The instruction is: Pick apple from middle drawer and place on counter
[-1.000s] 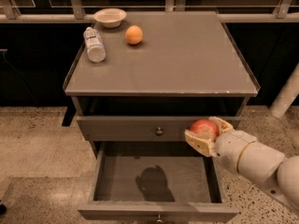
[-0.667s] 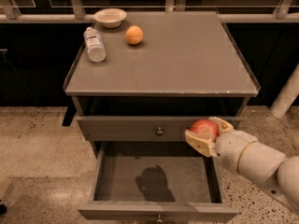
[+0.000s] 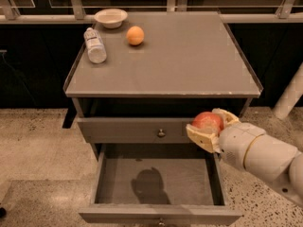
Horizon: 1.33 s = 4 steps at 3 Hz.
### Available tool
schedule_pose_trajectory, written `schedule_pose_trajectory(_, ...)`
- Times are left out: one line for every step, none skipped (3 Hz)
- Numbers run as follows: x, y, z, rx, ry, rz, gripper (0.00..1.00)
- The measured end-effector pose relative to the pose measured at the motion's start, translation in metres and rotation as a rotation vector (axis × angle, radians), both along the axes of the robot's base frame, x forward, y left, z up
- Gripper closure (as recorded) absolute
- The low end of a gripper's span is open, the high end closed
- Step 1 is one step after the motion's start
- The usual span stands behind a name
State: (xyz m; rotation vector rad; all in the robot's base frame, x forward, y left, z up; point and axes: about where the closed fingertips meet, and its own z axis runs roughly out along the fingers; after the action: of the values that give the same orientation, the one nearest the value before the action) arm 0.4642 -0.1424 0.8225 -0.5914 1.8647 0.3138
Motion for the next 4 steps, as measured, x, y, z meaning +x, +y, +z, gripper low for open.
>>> schedule_pose_trajectory(0.005, 0.011, 0.053, -0.067, -0.067, 0.039, 1.0)
schedule_pose_trajectory(0.018, 0.018, 0.092, -0.111, -0.118, 0.105, 1.0)
schedule_pose_trajectory(0.052, 0.014, 0.107, -0.101, -0.168, 0.17, 1.0)
schedule_pose_trajectory(0.097, 0.015, 0.103, -0.054, -0.177, 0.228, 1.0)
